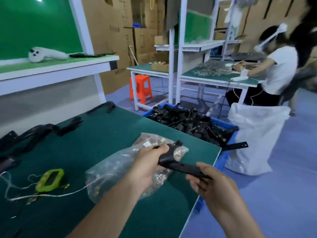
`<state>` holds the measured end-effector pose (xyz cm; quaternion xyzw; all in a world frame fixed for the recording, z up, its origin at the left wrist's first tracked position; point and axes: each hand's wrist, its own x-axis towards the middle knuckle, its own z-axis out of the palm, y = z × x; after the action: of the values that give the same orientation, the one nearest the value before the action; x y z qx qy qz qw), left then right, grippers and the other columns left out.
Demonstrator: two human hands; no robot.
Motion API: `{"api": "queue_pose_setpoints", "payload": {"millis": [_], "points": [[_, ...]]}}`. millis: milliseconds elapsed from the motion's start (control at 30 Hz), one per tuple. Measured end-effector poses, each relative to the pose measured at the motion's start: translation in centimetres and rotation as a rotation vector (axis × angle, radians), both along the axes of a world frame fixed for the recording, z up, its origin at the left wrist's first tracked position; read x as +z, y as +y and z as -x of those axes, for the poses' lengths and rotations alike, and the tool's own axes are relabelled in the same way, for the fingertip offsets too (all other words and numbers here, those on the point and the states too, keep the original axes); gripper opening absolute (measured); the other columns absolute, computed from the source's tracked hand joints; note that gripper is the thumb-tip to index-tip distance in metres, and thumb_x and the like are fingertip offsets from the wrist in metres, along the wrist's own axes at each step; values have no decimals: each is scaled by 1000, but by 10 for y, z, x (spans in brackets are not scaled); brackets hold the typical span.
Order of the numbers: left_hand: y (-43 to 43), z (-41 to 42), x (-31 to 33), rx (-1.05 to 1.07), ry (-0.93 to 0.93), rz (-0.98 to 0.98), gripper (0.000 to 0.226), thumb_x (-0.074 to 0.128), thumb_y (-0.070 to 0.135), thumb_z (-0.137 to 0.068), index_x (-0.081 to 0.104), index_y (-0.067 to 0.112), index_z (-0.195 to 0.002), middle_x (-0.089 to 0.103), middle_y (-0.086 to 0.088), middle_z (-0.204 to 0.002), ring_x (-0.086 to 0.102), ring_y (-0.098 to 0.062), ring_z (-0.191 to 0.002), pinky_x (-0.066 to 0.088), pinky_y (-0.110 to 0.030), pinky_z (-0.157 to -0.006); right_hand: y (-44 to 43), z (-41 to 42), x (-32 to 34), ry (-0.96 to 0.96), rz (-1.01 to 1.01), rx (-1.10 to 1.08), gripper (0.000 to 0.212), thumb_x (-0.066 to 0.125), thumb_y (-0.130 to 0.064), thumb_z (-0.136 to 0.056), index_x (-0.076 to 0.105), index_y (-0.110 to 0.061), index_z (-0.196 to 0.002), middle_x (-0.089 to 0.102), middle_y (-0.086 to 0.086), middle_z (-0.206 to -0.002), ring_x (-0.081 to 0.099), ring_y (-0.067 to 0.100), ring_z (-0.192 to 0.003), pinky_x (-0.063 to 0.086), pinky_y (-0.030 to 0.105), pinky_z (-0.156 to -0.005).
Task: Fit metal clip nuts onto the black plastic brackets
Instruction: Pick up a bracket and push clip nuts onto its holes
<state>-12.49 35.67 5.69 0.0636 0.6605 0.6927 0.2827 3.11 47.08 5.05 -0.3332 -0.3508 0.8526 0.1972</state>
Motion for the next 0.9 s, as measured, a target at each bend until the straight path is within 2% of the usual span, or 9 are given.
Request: {"api": "queue_pose_setpoints", "payload": {"millis": [167, 233, 300, 400, 467, 533, 667, 767, 900], "points": [[78, -3, 8, -203, -161, 37, 2, 68, 5, -94, 68, 4, -95, 74, -9, -83, 72, -18, -69, 58, -26, -52, 59, -13, -8, 49, 149, -115, 11, 56, -4, -97, 61, 5, -95, 73, 28, -87, 75, 36, -72, 58, 32, -51], [106, 11, 30, -216, -269, -131, 13, 65, 12, -98, 63, 1, -105, 68, -15, -104, 69, -25, -89, 62, -33, -67, 98, 21, 8, 152, 188, -125, 10, 60, -8, -97, 60, 2, -96, 70, 26, -95, 74, 32, -84, 60, 36, -56], [124, 22, 52, -174, -349, -218, 50, 67, 24, -98, 49, -5, -136, 53, -24, -140, 57, -35, -125, 53, -43, -100, 133, 60, 29, 170, 193, -167, 20, 64, -16, -98, 59, 1, -107, 64, 25, -108, 67, 35, -101, 61, 46, -74], [131, 25, 60, -141, -332, -111, 74, 68, 28, -97, 30, 0, -154, 27, -23, -163, 34, -36, -148, 40, -48, -113, 149, 103, 26, -114, -22, -66, 10, 59, -9, -97, 54, -1, -95, 55, 21, -100, 61, 32, -90, 56, 41, -85], [123, 18, 54, -159, -133, 40, 52, 70, 25, -96, 51, 11, -143, 45, -16, -153, 49, -26, -135, 49, -40, -100, 131, 121, 11, -357, -340, -1, 8, 57, -3, -88, 59, -4, -80, 58, 17, -84, 56, 26, -68, 49, 30, -62], [108, 19, 41, -90, 120, 107, 26, 73, 13, -90, 70, 18, -116, 70, -5, -122, 63, -11, -101, 53, -26, -82, 100, 136, 0, -432, -670, 34, 10, 63, -9, -80, 71, -15, -78, 68, 5, -79, 59, 18, -65, 42, 21, -54], [52, 21, 29, 24, 366, 172, 34, 63, -4, -86, 83, 24, -83, 79, 2, -80, 72, -15, -75, 56, -26, -66, 24, 152, 0, -327, -917, 121, 19, 58, -14, -80, 63, -29, -69, 61, -16, -67, 55, 0, -61, 31, 8, -35], [5, 30, 26, 69, 530, 249, 43, 61, -3, -84, 82, 33, -75, 78, 10, -78, 71, -7, -70, 52, -22, -60, -19, 159, 4, -244, -1093, 201, 16, 53, -10, -73, 67, -18, -71, 65, -8, -62, 62, 9, -62, 43, 15, -42], [-65, 41, 18, 170, 636, 291, 42, 61, -6, -83, 81, 29, -76, 79, 11, -82, 74, -5, -84, 57, -28, -83, -66, 164, 11, -226, -1370, 365, 9, 53, -17, -72, 61, -19, -70, 68, 1, -72, 64, 26, -77, 53, 35, -65]]}}
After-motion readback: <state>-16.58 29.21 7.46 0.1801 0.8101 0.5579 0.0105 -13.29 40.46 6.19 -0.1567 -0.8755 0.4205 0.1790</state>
